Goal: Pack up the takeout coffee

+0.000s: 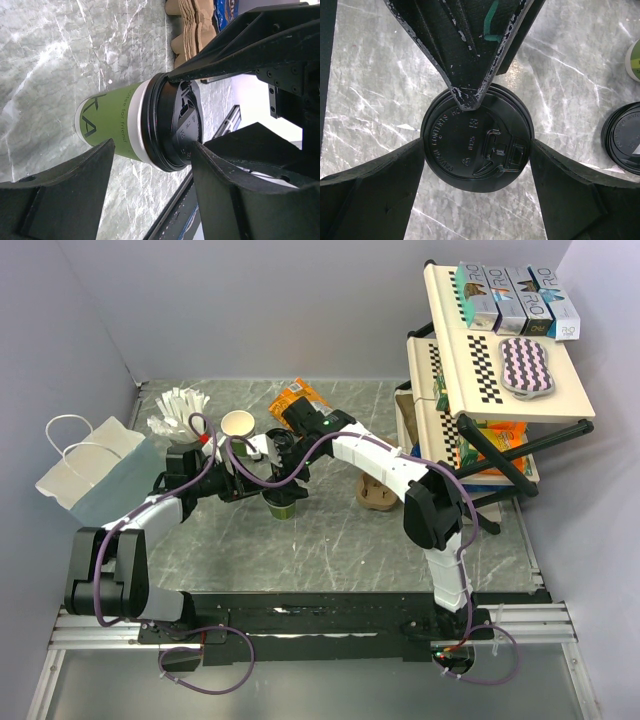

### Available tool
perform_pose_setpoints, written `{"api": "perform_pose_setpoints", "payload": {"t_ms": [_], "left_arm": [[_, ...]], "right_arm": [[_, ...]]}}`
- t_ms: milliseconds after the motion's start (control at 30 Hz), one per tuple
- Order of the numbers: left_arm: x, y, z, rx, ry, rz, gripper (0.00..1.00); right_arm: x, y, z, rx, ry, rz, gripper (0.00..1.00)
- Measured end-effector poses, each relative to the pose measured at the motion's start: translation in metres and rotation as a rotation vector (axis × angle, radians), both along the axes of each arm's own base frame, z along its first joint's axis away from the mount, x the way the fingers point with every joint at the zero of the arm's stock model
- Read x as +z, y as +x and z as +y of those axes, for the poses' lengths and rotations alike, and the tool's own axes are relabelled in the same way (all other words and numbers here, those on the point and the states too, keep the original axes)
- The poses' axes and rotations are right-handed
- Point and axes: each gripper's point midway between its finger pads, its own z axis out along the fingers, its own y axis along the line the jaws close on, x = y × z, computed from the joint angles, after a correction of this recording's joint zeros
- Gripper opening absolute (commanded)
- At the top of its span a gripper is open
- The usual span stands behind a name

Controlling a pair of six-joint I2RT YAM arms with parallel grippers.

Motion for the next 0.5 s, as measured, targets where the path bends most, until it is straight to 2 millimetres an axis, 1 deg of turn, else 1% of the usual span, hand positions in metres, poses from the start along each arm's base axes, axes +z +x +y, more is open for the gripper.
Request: {"api": "perform_pose_setpoints", "payload": {"t_ms": [500], "left_arm": [[0.0012, 0.0002, -0.0004, -0.004, -0.003, -0.006, 0.68]], "right_arm": [[-0.0037, 0.0000, 0.0043, 0.002, -0.006, 0.008, 0.89]]}}
